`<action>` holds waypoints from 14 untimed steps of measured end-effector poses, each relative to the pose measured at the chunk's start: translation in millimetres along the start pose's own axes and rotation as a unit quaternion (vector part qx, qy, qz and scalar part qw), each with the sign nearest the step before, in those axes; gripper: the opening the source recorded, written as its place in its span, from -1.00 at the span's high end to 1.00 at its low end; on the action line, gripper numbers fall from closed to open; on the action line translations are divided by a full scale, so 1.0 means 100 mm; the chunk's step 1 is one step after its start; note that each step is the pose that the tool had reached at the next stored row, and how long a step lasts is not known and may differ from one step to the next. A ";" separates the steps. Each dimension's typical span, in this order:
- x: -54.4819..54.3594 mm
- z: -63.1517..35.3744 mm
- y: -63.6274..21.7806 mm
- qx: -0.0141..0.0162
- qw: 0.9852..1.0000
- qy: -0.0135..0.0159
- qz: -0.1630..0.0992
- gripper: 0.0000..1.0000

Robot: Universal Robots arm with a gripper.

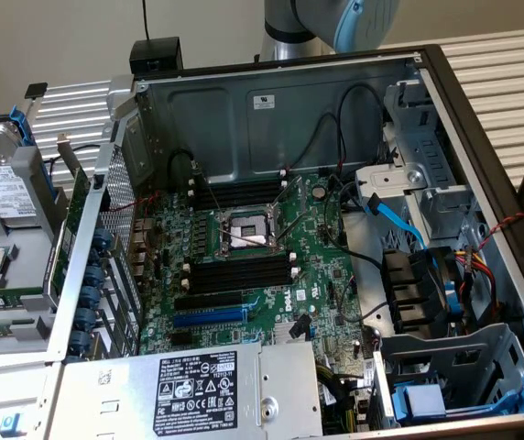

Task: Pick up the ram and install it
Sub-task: 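Pick up the ram and move it above insertion slot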

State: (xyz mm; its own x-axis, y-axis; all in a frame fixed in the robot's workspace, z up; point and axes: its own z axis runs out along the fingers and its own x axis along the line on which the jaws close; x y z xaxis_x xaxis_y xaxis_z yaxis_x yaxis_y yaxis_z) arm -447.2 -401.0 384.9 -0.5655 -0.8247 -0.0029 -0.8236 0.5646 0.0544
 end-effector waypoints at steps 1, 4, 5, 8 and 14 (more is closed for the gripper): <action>0.00 0.000 0.000 0.000 1.000 0.000 -0.009 0.80; 0.00 0.000 0.000 0.000 0.999 0.002 -0.036 0.80; 0.00 0.000 0.000 0.000 0.999 0.002 -0.045 0.80; 0.00 0.000 0.000 0.001 0.997 0.003 -0.073 0.80; 0.00 0.001 0.000 0.003 0.992 0.006 -0.124 0.80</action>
State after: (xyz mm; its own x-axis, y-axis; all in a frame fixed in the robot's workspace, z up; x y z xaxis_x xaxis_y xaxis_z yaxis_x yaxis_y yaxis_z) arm -447.2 -401.0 384.8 -0.3448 -0.9387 -0.0045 -0.9377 0.3442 0.0479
